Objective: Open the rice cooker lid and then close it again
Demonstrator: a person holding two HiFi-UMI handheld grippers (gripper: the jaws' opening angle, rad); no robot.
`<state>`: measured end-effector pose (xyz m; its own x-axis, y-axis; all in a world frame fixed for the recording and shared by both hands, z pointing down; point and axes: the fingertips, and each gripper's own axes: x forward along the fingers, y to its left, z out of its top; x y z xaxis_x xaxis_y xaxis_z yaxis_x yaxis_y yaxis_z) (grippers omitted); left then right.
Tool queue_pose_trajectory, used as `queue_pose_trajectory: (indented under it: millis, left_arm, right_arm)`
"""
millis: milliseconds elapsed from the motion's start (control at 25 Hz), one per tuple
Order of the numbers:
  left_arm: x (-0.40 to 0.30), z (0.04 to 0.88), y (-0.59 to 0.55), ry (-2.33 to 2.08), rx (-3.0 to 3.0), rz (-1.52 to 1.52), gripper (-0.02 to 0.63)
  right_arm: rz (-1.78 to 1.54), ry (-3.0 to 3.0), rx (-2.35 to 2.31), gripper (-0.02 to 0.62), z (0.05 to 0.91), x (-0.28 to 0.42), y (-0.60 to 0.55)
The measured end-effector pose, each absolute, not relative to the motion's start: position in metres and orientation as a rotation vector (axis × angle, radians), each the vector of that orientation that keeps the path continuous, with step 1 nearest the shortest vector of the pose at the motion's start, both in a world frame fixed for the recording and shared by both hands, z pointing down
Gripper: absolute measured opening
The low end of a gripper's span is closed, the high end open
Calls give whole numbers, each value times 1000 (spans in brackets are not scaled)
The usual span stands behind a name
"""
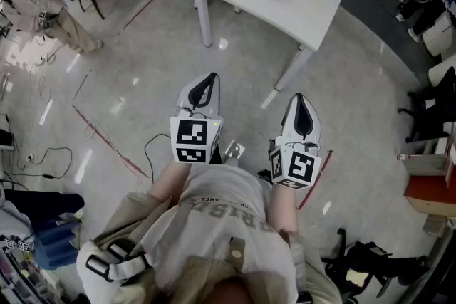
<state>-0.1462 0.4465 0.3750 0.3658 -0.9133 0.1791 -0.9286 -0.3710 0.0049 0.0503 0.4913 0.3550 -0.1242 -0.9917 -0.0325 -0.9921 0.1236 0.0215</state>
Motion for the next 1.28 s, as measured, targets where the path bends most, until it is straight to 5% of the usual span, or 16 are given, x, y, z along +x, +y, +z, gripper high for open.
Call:
queue_pose_trajectory:
  millis: [880, 960, 1080, 1280]
  left_arm:
    - [-142, 381, 428, -1715, 2519, 266, 9]
    - [-142, 380, 422, -1730, 2521, 269, 97]
    - [-136, 380, 415, -1717, 2553, 294, 236]
    - [-131, 380, 403, -1692, 2618, 391, 250]
  right_arm:
    - [-30, 2316, -1939, 3, 356, 52, 476]
    - [-54, 2313, -1895, 136, 355, 53, 474]
    - [-35, 2317, -1891, 252, 355, 56, 469]
    - [-49, 2292, -1879, 267, 353, 55, 454]
